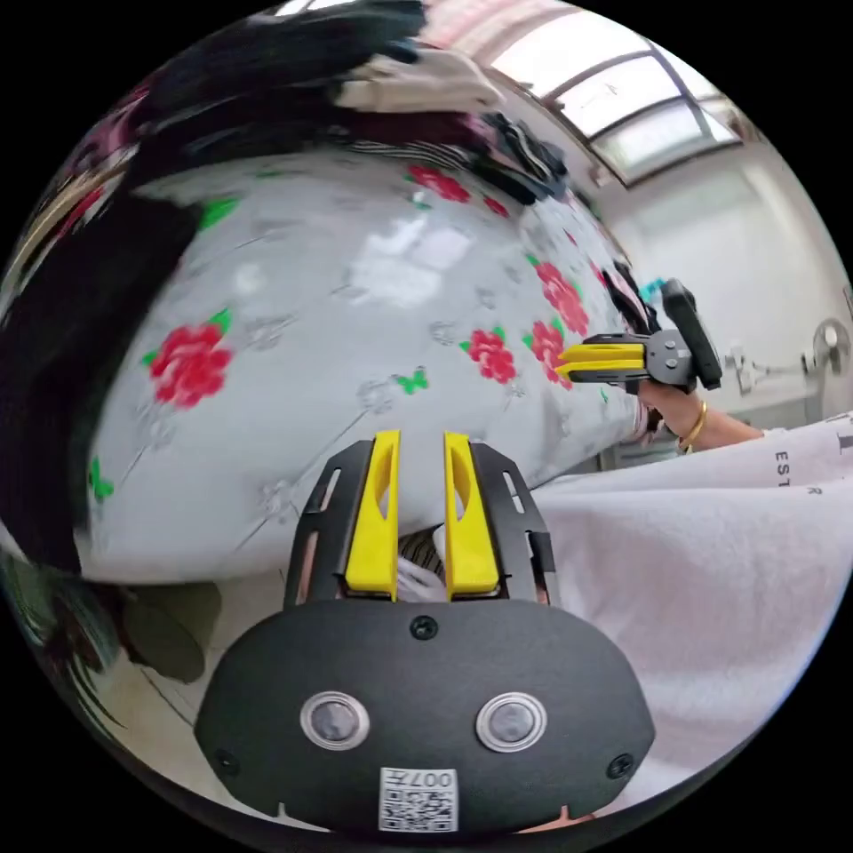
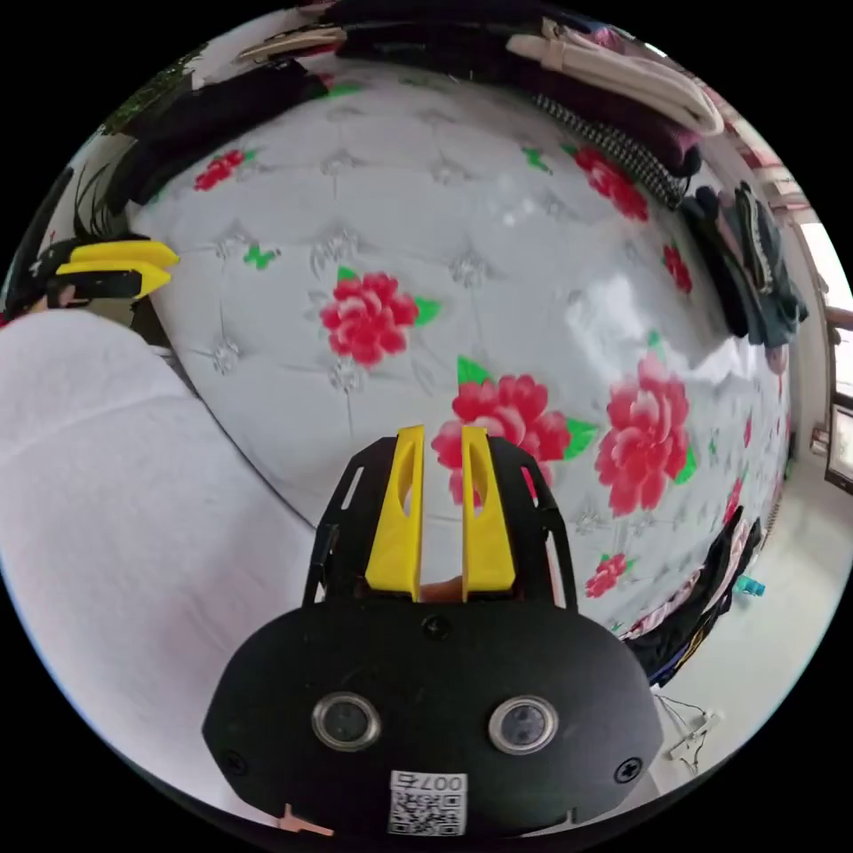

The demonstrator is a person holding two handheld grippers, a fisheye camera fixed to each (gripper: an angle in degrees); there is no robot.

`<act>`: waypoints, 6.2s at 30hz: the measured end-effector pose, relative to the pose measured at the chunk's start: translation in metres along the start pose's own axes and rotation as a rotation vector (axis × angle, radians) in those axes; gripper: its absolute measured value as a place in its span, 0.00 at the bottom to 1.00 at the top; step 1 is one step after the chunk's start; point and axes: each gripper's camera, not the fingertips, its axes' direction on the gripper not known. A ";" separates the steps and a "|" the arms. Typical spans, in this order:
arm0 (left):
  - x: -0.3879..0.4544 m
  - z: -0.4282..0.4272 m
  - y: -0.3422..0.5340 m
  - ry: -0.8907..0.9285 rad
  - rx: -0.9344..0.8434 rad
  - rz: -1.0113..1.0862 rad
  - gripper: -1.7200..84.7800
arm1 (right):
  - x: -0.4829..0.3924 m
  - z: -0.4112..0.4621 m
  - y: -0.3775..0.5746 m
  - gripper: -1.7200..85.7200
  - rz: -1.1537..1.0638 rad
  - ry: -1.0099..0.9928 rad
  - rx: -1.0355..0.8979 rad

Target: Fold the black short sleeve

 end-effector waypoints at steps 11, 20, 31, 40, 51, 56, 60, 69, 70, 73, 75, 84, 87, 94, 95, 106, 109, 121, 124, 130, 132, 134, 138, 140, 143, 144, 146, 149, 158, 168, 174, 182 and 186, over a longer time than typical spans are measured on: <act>0.178 0.105 -0.089 -0.211 -0.102 0.142 0.09 | 0.092 0.000 0.154 0.04 0.177 -0.408 0.339; 0.258 0.195 -0.112 -0.430 -0.234 0.080 0.08 | 0.250 0.026 0.427 0.15 0.793 0.060 0.302; 0.262 0.206 -0.113 -0.359 -0.224 0.117 0.08 | 0.239 0.021 0.511 0.04 0.978 0.181 0.344; 0.238 0.194 -0.095 -0.250 -0.109 -0.020 0.03 | 0.192 -0.139 0.570 0.02 0.736 0.000 1.073; 0.232 0.105 -0.087 -0.097 0.244 0.096 0.10 | 0.159 -0.196 0.576 0.02 0.150 -0.493 1.552; 0.222 0.079 -0.087 -0.050 0.322 0.104 0.10 | 0.213 -0.135 0.558 0.02 0.533 -0.516 1.360; 0.223 0.099 -0.089 0.029 0.187 0.166 0.11 | 0.246 -0.068 0.544 0.03 0.878 -0.448 1.111; 0.215 0.122 -0.091 -0.073 0.039 0.171 0.12 | 0.210 -0.043 0.447 0.06 0.484 -0.314 0.820; 0.215 0.122 -0.099 -0.077 0.029 0.182 0.12 | 0.205 -0.036 0.425 0.07 0.425 -0.316 0.763; 0.220 0.126 -0.120 -0.071 0.018 0.236 0.13 | 0.194 -0.018 0.376 0.08 0.344 -0.317 0.668; 0.227 0.133 -0.135 -0.071 -0.008 0.281 0.14 | 0.189 -0.008 0.347 0.08 0.305 -0.340 0.621; 0.247 0.172 -0.185 -0.157 -0.158 0.371 0.03 | 0.203 0.024 0.250 0.04 0.301 -0.237 0.389; 0.239 0.131 -0.185 -0.071 -0.039 0.330 0.01 | 0.236 -0.014 0.287 0.03 0.374 -0.261 0.562; 0.251 -0.031 -0.174 0.111 0.375 0.396 0.01 | 0.285 -0.134 0.392 0.02 0.374 -0.188 0.897; 0.254 -0.042 -0.177 0.083 0.409 0.416 0.01 | 0.297 -0.149 0.397 0.02 0.398 -0.160 0.944; 0.191 -0.018 -0.304 -0.244 0.424 0.056 0.08 | 0.389 -0.113 0.271 0.06 0.551 -0.224 0.920; 0.185 0.020 -0.281 -0.240 0.257 0.105 0.10 | 0.359 -0.055 0.249 0.07 0.448 -0.319 0.736; 0.201 0.114 -0.252 -0.157 -0.102 0.241 0.13 | 0.216 0.039 0.204 0.11 0.139 -0.507 0.360; 0.195 0.115 -0.292 -0.145 -0.110 0.282 0.14 | 0.197 0.033 0.178 0.11 0.041 -0.481 0.365; 0.192 0.122 -0.354 -0.044 -0.255 0.374 0.14 | 0.177 0.048 0.160 0.04 0.081 -0.230 0.246; 0.188 0.120 -0.368 -0.009 -0.287 0.391 0.14 | 0.190 0.039 0.175 0.03 0.171 -0.206 0.278; 0.183 0.116 -0.380 0.033 -0.313 0.396 0.14 | 0.213 0.022 0.208 0.03 0.338 -0.192 0.364; 0.176 0.117 -0.393 0.104 -0.312 0.358 0.13 | 0.217 0.004 0.237 0.04 0.353 -0.286 0.489; 0.180 0.125 -0.393 0.108 -0.319 0.348 0.12 | 0.193 0.000 0.225 0.07 0.273 -0.289 0.518; 0.186 0.130 -0.392 0.078 -0.291 0.334 0.12 | 0.161 0.018 0.191 0.11 0.211 -0.373 0.469; 0.186 0.129 -0.393 0.078 -0.283 0.321 0.12 | 0.155 0.025 0.183 0.11 0.203 -0.385 0.441; 0.185 0.123 -0.395 0.083 -0.271 0.314 0.12 | 0.136 0.054 0.163 0.09 0.215 -0.325 0.344; 0.183 0.108 -0.397 0.066 -0.247 0.325 0.12 | 0.124 0.055 0.173 0.04 0.184 -0.100 0.351; 0.162 0.107 -0.404 -0.046 -0.236 0.282 0.12 | 0.160 0.032 0.233 0.05 0.323 -0.296 0.445; 0.191 0.084 -0.448 -0.227 -0.131 0.393 0.02 | 0.117 0.061 0.220 0.04 0.180 -0.181 0.317; 0.161 -0.016 -0.491 -0.306 0.182 0.148 0.02 | 0.172 0.037 0.271 0.02 0.391 -0.325 0.495; 0.169 0.046 -0.409 -0.278 0.020 0.296 0.10 | 0.219 0.028 0.350 0.02 0.611 -0.462 0.706; 0.167 0.097 -0.350 -0.164 -0.094 0.298 0.12 | 0.221 0.025 0.359 0.02 0.602 -0.463 0.715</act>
